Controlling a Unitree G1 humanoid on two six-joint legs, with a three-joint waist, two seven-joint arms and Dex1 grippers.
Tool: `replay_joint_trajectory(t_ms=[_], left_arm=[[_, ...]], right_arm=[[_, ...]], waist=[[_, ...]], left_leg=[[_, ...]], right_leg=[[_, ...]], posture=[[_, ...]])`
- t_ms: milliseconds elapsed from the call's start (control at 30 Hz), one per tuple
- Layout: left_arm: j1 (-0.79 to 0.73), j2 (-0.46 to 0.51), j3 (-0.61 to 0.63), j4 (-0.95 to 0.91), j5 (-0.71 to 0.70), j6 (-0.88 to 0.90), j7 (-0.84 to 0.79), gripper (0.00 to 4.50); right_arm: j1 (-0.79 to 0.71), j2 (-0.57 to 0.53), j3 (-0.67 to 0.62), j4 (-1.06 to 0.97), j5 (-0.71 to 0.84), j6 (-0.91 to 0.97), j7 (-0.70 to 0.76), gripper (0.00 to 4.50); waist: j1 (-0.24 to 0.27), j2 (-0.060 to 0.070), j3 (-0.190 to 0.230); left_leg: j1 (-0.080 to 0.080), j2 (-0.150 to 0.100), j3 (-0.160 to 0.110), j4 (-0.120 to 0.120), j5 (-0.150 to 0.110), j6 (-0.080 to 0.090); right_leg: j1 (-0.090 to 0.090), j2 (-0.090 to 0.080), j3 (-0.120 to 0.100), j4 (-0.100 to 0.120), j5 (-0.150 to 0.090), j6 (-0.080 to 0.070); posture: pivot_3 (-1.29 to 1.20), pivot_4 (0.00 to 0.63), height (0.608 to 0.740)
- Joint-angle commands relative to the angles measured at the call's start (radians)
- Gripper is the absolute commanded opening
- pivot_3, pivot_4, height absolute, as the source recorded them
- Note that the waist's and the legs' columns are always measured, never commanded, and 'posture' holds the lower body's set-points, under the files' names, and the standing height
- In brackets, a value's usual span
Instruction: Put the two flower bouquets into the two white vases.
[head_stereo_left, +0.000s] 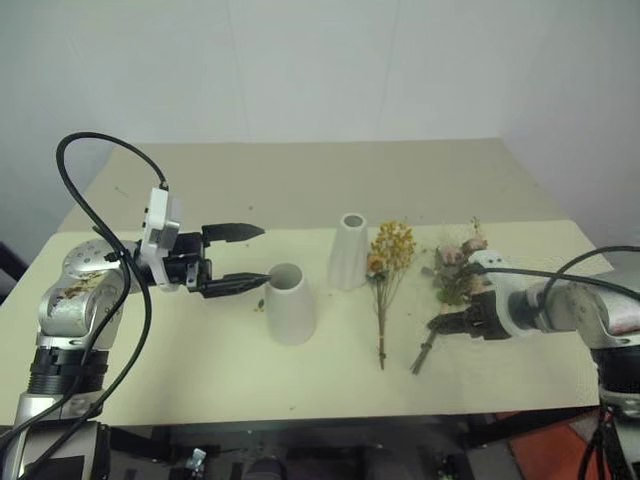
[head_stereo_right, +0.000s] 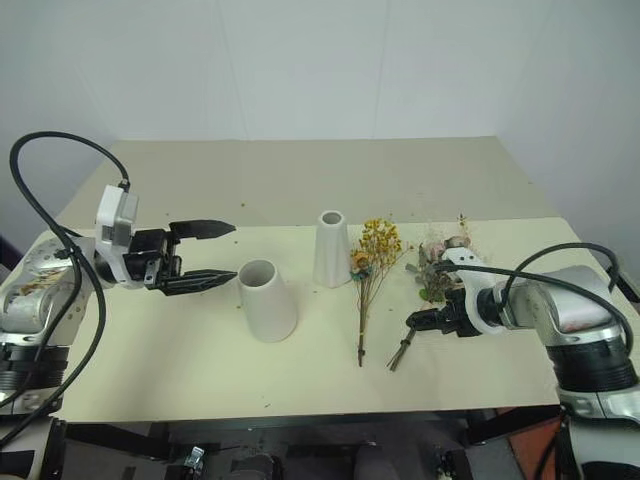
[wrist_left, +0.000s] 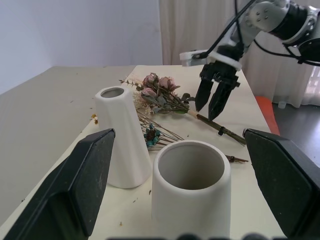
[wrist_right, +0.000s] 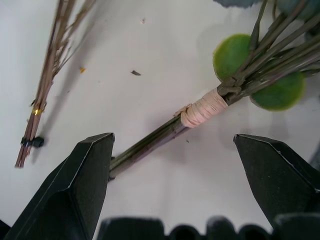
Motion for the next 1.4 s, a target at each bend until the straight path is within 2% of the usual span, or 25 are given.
replay_joint_trajectory(t_ms=[33,167,267,533,633,833,1000,1100,1233,1400], left_arm=[[-0.017,0.007,0.016,-0.01,-0.002,-0.016,-0.008,4.48],[-0.016,0.009,0.019,-0.014,-0.003,-0.014,-0.008,4.48],[-0.021,0.008,0.018,-0.013,-0.003,-0.014,-0.007,4.5],[-0.04,0.009,0.018,0.007,0.004,-0.021,-0.009,4.5],[-0.049,0.007,0.016,0.019,0.01,-0.028,-0.008,4.5],[-0.061,0.003,0.017,0.038,0.017,-0.04,-0.008,4.5],[-0.091,-0.01,0.02,0.065,0.023,-0.042,0.005,4.5],[-0.123,-0.024,0.012,0.081,0.033,-0.022,0.032,4.5],[-0.163,-0.049,-0.004,0.096,0.056,0.011,0.095,4.5],[-0.192,-0.068,-0.009,0.112,0.062,0.033,0.122,4.5]], right_arm=[[-0.069,0.037,-0.046,0.118,-0.041,0.03,-0.064,4.5],[-0.098,0.062,-0.033,0.189,-0.073,-0.001,-0.099,4.5],[-0.101,0.074,-0.019,0.198,-0.08,-0.023,-0.099,3.6],[-0.1,0.096,-0.032,0.201,-0.106,-0.045,-0.121,0.85],[-0.103,0.1,-0.062,0.211,-0.116,-0.043,-0.139,0.26],[-0.137,0.097,-0.158,0.246,-0.146,-0.053,-0.207,0.25],[-0.202,0.123,-0.314,0.31,-0.184,-0.119,-0.322,0.25],[-0.187,0.179,-0.416,0.25,-0.193,-0.34,-0.388,0.25],[-0.109,0.275,-0.436,0.108,-0.213,-0.718,-0.412,0.25],[-0.138,0.371,-0.448,0.078,-0.138,-0.963,-0.347,0.25]], waist=[[-0.002,0.0,0.0],[-0.001,-0.001,0.0],[-0.001,-0.003,-0.002],[-0.017,-0.003,-0.002],[-0.02,-0.003,-0.002],[-0.02,-0.003,-0.002],[-0.02,-0.003,-0.002],[-0.021,-0.003,-0.002],[-0.025,-0.002,-0.001],[-0.027,-0.002,-0.001]], left_leg=[[0.0,0.0,0.0,0.0,0.0,0.0],[0.001,0.0,0.0,0.0,0.0,0.0],[0.001,0.0,0.0,0.0,0.0,0.0],[0.001,0.0,0.0,0.0,0.0,0.0],[0.001,0.0,0.0,0.0,0.0,0.0],[0.001,0.0,0.0,0.0,0.0,0.0],[0.0,0.0,0.0,0.0,0.0,0.0],[-0.001,0.0,0.0,0.0,0.0,0.0],[-0.001,0.0,0.0,-0.001,0.0,0.0],[-0.001,0.0,0.0,-0.001,0.0,0.0]], right_leg=[[0.0,0.0,0.0,0.0,0.0,0.0],[0.001,0.0,0.0,0.0,0.0,0.0],[0.001,0.0,0.0,0.0,0.0,0.0],[0.001,0.0,0.0,0.0,0.0,0.0],[0.001,0.0,0.0,0.0,0.0,0.0],[0.001,0.0,0.0,0.0,0.0,0.001],[0.0,0.0,0.0,0.0,0.0,0.0],[-0.001,0.0,0.0,0.0,0.001,0.001],[-0.001,0.0,0.0,0.0,0.0,0.001],[-0.001,0.0,0.001,0.001,0.001,0.001]], posture=[[0.0,0.15,0.74],[0.0,0.15,0.74],[0.0,0.15,0.74],[0.0,0.15,0.74],[0.0,0.15,0.74],[0.0,0.15,0.74],[0.0,0.15,0.74],[0.0,0.15,0.74],[0.0,0.15,0.74],[0.0,0.15,0.74]])
